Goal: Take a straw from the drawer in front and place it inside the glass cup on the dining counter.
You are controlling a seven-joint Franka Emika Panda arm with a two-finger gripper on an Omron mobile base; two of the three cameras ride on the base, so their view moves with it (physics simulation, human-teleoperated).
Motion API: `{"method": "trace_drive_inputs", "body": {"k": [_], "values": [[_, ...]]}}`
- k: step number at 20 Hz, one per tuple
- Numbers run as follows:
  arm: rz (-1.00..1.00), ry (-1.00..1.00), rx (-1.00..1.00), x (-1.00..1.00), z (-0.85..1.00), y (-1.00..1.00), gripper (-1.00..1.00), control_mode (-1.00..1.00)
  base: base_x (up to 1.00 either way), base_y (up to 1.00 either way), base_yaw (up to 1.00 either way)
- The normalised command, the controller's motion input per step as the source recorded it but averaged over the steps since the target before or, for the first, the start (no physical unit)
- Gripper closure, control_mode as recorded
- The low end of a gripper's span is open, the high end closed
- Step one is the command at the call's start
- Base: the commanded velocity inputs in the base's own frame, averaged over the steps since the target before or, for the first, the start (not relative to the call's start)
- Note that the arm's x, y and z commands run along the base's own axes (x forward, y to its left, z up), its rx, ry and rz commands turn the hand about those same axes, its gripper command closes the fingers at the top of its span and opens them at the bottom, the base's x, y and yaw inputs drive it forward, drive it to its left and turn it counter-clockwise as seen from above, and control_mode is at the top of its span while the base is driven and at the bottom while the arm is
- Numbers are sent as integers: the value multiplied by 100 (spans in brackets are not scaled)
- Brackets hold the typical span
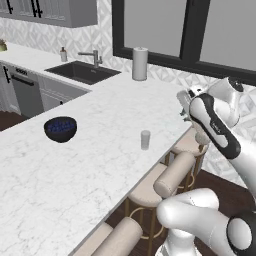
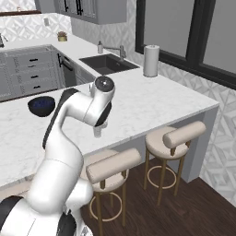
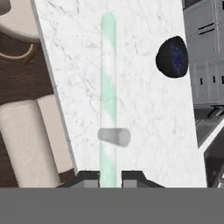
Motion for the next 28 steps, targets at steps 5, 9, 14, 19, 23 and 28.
{"method": "trace_drive_inputs", "body": {"k": [5, 9, 14, 19, 23, 28], "values": [[8, 13, -39, 44, 2, 8, 100, -100, 0, 0, 0], [1, 2, -69, 8, 0, 40, 100, -100, 0, 0, 0], [0, 0, -78, -3, 1, 62, 100, -100, 0, 0, 0], [0, -4, -61, 0, 6, 14, 100, -100, 0, 0, 0], [-2, -28, -47, 0, 1, 0, 100, -100, 0, 0, 0], [-5, -53, -24, 0, -8, 0, 100, -100, 0, 0, 0]]}}
